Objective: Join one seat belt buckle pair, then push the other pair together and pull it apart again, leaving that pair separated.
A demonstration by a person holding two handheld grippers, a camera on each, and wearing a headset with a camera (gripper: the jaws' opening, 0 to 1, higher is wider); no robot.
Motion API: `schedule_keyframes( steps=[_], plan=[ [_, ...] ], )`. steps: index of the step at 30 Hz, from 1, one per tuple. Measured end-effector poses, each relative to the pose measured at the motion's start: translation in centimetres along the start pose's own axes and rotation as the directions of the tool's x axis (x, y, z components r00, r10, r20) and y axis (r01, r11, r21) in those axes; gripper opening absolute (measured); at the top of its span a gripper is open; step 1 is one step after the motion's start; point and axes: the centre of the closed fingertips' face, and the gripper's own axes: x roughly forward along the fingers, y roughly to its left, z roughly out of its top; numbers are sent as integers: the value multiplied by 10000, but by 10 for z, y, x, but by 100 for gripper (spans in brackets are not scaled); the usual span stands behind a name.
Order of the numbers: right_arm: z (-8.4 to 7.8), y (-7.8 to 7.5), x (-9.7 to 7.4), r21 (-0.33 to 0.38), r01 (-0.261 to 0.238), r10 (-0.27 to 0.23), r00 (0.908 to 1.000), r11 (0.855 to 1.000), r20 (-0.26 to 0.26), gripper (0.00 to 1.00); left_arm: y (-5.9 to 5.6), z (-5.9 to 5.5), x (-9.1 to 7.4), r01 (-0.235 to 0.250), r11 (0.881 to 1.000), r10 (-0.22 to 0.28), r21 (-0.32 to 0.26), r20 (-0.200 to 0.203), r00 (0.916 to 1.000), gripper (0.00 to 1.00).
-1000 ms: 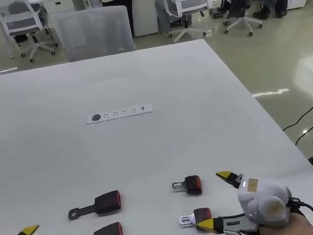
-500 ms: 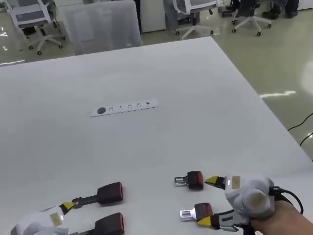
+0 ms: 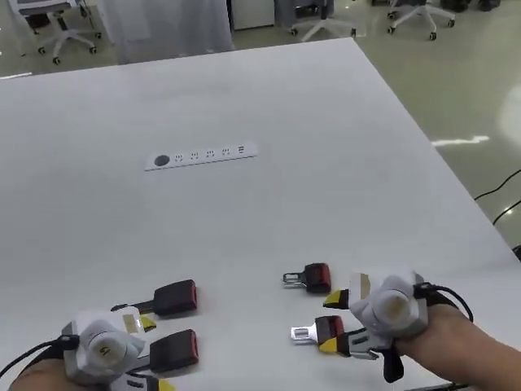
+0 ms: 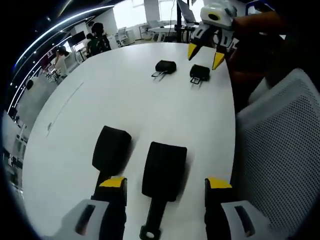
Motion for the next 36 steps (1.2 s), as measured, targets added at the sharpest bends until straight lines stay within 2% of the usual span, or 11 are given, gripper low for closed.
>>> schedule_keyframes(
  steps=[2,4,5,7,11,13,16,19,23,27,36],
  plan=[
    [-5,-5,2,80,3,-3,10000,10000,-99,39,3,0,1,29,10000,-29,8,-36,10000,61],
    [-10,-8,4,260,-55,61,9997,9996,-222,37,5,-1,2,75,9996,-70,283,-179,9998,58],
    [-13,-8,4,225,-118,126,9994,9997,-337,36,6,-5,3,139,9967,-104,800,-435,9990,57],
    [-16,-7,6,234,-269,280,9985,9994,-477,34,7,-13,5,219,9928,-99,1181,-1014,9948,55],
    [-20,-5,8,-8,-565,563,9959,9984,-706,35,8,-14,8,434,9944,-335,962,-1023,9942,51],
    [-22,-4,9,-263,-648,624,9944,9976,-851,36,9,-14,9,559,9919,-436,1143,-1072,9933,46],
    [-26,-5,14,-636,-721,644,9912,9954,-1156,35,3,-10,12,926,9881,-805,1227,-1006,9917,38],
    [-27,-5,15,-671,-849,757,9887,9941,-1292,33,2,-7,14,1155,9828,-1012,1440,-1024,9896,34],
    [-27,-6,17,-813,-930,813,9872,9923,-1370,32,2,-8,15,1363,9796,-1199,1477,-1147,9861,33],
    [-27,-7,17,-726,-1109,1003,9856,9912,-1365,31,0,-6,16,1618,9653,-1373,2049,-1287,9821,33],
    [-20,-2,23,-897,-1218,1069,9821,9885,-1552,32,-1,-6,19,1959,9555,-1580,2204,-1780,9713,33]
  ],
)
